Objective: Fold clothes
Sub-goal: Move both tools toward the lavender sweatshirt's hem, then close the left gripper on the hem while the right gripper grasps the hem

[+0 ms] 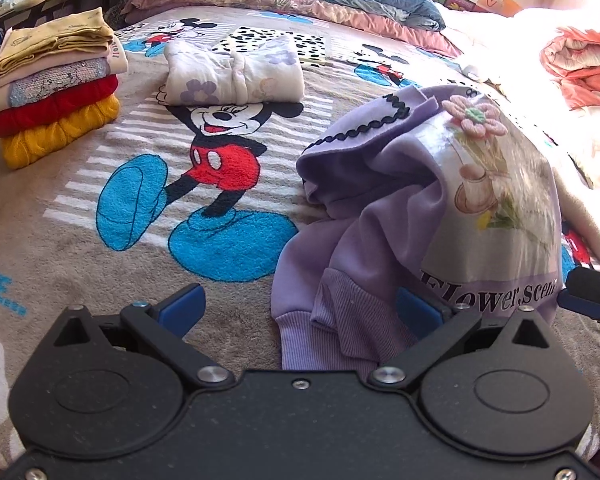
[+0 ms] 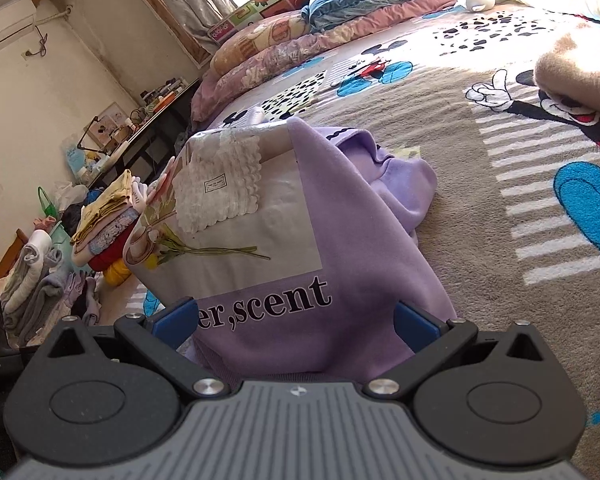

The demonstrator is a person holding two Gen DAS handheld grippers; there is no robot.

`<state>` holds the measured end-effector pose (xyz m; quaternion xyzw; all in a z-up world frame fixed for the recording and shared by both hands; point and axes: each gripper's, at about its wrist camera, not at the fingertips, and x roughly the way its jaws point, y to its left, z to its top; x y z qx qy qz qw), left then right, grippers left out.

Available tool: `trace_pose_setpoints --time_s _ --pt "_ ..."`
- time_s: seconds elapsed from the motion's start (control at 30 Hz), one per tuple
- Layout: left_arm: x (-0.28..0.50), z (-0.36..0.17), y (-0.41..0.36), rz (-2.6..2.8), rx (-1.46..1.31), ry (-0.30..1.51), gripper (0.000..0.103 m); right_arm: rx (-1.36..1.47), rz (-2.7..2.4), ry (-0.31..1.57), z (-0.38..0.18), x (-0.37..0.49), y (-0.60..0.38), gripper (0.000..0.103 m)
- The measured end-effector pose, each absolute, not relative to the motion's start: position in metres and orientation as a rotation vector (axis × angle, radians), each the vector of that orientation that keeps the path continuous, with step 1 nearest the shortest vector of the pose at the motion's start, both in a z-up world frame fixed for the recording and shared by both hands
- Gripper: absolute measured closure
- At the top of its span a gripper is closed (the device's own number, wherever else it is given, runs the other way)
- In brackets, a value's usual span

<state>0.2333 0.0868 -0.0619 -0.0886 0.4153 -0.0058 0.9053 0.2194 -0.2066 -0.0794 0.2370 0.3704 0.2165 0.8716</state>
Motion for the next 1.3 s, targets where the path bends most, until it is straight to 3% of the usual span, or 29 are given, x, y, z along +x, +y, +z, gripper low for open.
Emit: trace_pose_setpoints --time_s 0.6,0.97,1.3 --pt "0.300 -0.057 0.135 -0.251 -0.477 0.817 0.000 0.642 0.580 0.760 -0.058 0.299 -0.256 0.000" --pt "0.350 -0.052 0.167 -0.357 -0.634 0.815 0.000 0.651 0.594 0.818 -0.073 0.382 -0.264 0.000" --pt "0.411 -0.106 0.172 -0.441 -0.785 0.932 0.000 0.682 0.606 0.879 -0.109 0.445 -0.251 0.000"
